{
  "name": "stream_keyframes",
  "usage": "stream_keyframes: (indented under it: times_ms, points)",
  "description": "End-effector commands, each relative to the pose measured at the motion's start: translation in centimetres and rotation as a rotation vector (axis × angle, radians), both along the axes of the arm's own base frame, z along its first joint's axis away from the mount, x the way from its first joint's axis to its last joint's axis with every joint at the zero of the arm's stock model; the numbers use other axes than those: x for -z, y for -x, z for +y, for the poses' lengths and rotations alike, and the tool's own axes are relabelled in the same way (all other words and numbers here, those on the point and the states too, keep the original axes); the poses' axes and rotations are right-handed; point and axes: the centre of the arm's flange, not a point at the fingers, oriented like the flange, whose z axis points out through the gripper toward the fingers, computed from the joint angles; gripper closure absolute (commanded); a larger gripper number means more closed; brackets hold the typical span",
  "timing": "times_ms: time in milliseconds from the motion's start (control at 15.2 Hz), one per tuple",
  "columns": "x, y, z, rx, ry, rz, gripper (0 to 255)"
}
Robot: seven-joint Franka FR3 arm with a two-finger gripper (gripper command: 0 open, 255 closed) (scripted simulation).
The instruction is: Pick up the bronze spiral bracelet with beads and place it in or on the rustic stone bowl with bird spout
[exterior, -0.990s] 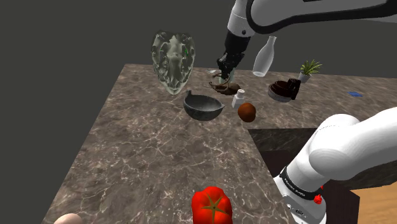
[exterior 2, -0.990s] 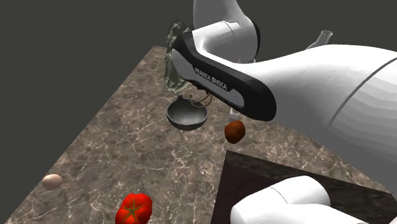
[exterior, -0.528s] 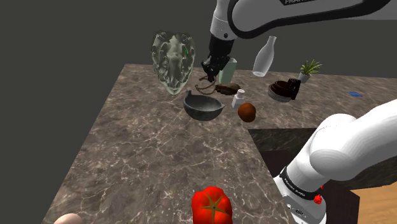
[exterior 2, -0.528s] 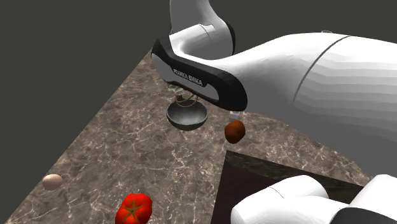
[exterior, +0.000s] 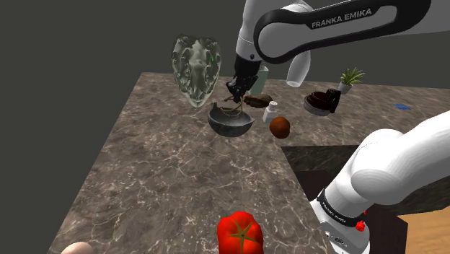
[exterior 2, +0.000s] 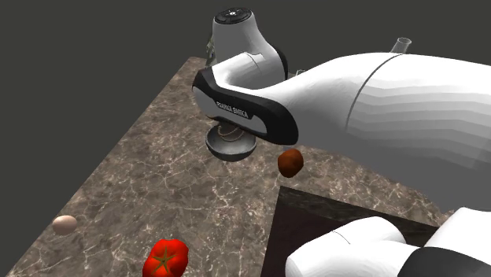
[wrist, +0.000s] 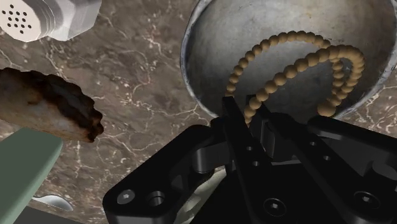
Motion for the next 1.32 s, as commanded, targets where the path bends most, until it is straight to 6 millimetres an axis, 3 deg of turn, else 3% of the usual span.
stream_keyframes:
  times_ms: [0, 528, 594, 924, 1188, 1254]
  points:
    - [1.2, 0.1, 0.0, 0.000, 0.000, -0.001, 255]
    - [1.2, 0.1, 0.0, 0.000, 0.000, 0.000, 255]
    - [1.2, 0.1, 0.0, 0.000, 0.000, 0.000, 0]
    - [1.2, 0.1, 0.0, 0.000, 0.000, 0.000, 0]
    - [-3.7, 0.8, 0.5, 0.000, 0.000, -0.001, 0]
    - [-3.7, 0.8, 0.5, 0.000, 0.000, -0.001, 0]
